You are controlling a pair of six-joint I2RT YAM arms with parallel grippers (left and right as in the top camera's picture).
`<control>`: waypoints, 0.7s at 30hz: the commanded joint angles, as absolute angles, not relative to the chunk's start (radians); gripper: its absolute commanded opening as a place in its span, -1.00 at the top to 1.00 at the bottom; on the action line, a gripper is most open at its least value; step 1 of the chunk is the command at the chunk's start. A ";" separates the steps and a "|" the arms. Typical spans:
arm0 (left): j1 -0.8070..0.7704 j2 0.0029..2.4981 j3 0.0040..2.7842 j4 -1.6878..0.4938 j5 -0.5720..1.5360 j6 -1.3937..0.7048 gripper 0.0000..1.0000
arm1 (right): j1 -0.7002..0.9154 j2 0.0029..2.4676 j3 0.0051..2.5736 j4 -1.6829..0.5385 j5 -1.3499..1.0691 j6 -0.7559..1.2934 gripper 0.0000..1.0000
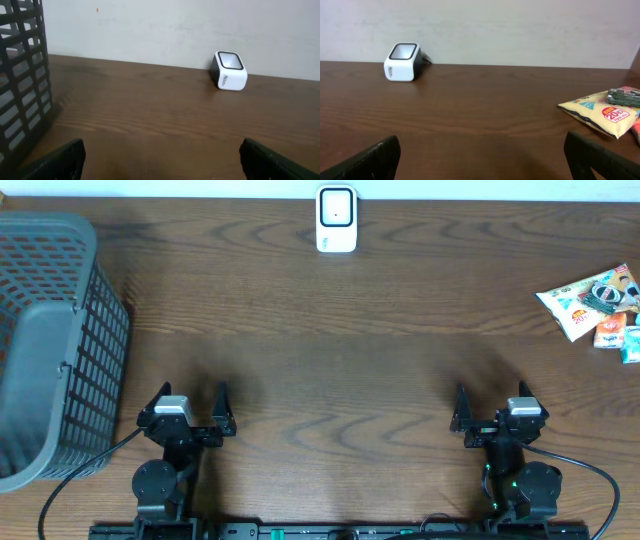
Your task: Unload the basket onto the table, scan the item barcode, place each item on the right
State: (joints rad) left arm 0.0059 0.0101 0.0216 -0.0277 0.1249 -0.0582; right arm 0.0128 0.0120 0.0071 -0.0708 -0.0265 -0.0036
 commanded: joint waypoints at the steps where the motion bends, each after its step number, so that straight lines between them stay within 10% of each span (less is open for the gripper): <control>1: 0.012 0.001 0.004 -0.066 0.130 -0.042 -0.95 | 0.020 0.006 0.006 -0.075 -0.028 0.014 -0.99; 21: 0.012 0.001 0.004 -0.066 0.130 -0.026 -0.96 | 0.020 0.006 0.006 -0.075 -0.028 0.014 -0.98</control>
State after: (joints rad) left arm 0.0059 0.0101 0.0216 -0.0277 0.1246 -0.0509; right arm 0.0128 0.0120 0.0071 -0.0708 -0.0265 -0.0036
